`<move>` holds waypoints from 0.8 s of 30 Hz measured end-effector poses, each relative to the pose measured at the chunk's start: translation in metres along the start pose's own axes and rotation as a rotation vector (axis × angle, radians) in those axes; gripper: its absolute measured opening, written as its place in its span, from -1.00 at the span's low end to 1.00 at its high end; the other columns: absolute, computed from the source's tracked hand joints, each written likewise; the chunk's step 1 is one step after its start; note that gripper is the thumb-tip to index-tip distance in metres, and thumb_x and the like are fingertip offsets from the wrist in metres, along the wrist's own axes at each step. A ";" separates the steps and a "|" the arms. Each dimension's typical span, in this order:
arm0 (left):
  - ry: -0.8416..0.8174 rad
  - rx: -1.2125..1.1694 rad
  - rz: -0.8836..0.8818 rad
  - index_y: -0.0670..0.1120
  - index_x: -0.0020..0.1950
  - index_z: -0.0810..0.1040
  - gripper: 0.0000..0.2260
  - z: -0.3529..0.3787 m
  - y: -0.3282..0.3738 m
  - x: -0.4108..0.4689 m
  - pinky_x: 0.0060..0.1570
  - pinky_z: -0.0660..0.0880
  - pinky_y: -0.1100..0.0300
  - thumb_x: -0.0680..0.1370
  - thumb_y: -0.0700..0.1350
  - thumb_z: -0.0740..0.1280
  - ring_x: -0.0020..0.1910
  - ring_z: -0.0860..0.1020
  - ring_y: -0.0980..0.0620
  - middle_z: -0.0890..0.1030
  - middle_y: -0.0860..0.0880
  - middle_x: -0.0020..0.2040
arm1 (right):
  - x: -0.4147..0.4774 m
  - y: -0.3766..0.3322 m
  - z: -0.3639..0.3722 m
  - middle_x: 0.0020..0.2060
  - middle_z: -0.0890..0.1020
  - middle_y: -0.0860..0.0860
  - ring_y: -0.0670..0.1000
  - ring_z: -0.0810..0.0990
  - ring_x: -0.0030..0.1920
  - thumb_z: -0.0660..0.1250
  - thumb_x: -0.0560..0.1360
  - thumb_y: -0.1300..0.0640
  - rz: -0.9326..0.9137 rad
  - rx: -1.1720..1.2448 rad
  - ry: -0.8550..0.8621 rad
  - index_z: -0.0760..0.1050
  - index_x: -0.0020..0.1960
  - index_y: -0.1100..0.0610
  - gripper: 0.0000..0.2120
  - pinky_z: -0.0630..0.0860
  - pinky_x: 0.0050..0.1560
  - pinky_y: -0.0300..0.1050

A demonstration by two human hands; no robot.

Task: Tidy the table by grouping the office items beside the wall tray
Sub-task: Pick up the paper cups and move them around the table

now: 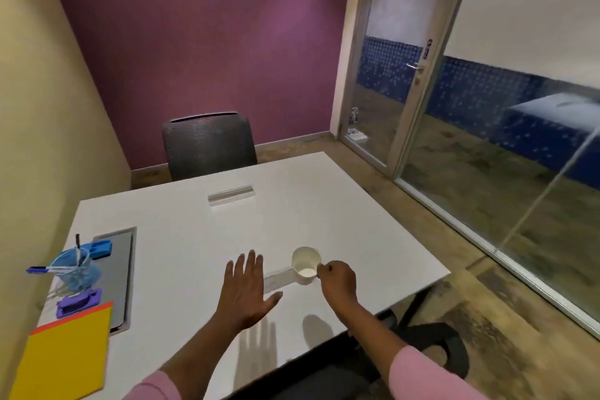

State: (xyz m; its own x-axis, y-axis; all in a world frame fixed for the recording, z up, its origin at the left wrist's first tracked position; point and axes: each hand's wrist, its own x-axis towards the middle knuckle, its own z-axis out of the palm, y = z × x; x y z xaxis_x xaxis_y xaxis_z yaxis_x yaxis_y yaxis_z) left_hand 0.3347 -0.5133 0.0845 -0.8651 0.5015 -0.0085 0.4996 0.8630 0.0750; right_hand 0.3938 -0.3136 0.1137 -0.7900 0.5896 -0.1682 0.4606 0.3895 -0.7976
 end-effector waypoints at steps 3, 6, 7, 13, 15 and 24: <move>0.009 0.014 0.090 -0.21 0.53 0.14 -0.13 -0.004 0.068 0.025 0.44 0.09 -0.23 0.46 0.42 -0.04 0.50 0.18 -0.27 0.18 -0.24 0.54 | 0.012 0.030 -0.063 -0.51 0.26 0.02 0.00 0.21 -0.43 0.29 0.48 0.19 0.007 0.014 0.073 0.20 -0.45 0.14 -0.61 0.10 -0.39 -0.10; 0.010 0.005 0.179 -0.19 0.54 0.11 -0.11 -0.005 0.140 0.046 0.46 0.05 -0.23 0.46 0.44 -0.07 0.52 0.14 -0.26 0.14 -0.23 0.55 | 0.023 0.065 -0.123 -0.53 0.27 -0.03 -0.04 0.23 -0.48 0.31 0.48 0.17 0.039 0.011 0.143 0.20 -0.47 0.11 -0.58 0.13 -0.44 -0.13; 0.010 0.012 0.204 -0.18 0.55 0.07 -0.11 -0.004 0.166 0.054 0.47 0.00 -0.21 0.45 0.46 -0.10 0.53 0.09 -0.24 0.10 -0.22 0.56 | 0.028 0.077 -0.143 -0.54 0.26 -0.04 -0.06 0.21 -0.49 0.31 0.48 0.17 0.048 0.011 0.170 0.18 -0.48 0.10 -0.56 0.10 -0.46 -0.14; -0.010 0.060 0.383 -0.19 0.55 0.09 -0.11 0.008 0.309 0.085 0.47 0.06 -0.23 0.45 0.45 -0.08 0.52 0.12 -0.26 0.12 -0.23 0.56 | 0.044 0.154 -0.254 -0.56 0.21 -0.02 -0.02 0.22 -0.47 0.33 0.43 0.20 0.111 0.017 0.309 0.16 -0.50 0.10 -0.57 0.10 -0.42 -0.12; -0.022 0.060 0.435 -0.23 0.48 0.28 -0.14 0.012 0.351 0.092 0.38 0.25 -0.27 0.45 0.42 0.02 0.43 0.32 -0.29 0.31 -0.26 0.47 | 0.046 0.179 -0.284 -0.55 0.26 -0.01 0.00 0.28 -0.45 0.33 0.41 0.20 0.150 0.034 0.369 0.20 -0.50 0.10 -0.59 0.12 -0.43 -0.12; -0.022 0.064 0.612 -0.20 0.47 0.29 -0.16 0.025 0.479 0.139 0.40 0.19 -0.24 0.44 0.42 0.00 0.44 0.30 -0.28 0.33 -0.25 0.47 | 0.070 0.253 -0.373 -0.46 0.43 0.05 0.05 0.41 -0.41 0.35 0.40 0.16 0.327 0.093 0.502 0.42 -0.41 0.16 -0.76 0.26 -0.37 -0.16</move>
State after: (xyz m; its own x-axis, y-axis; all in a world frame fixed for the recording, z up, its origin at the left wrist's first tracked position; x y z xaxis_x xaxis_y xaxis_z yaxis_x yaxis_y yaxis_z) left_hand 0.4547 -0.0289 0.0941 -0.4200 0.9075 -0.0033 0.9075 0.4200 0.0123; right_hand 0.6059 0.0902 0.1165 -0.3156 0.9389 -0.1369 0.5922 0.0822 -0.8016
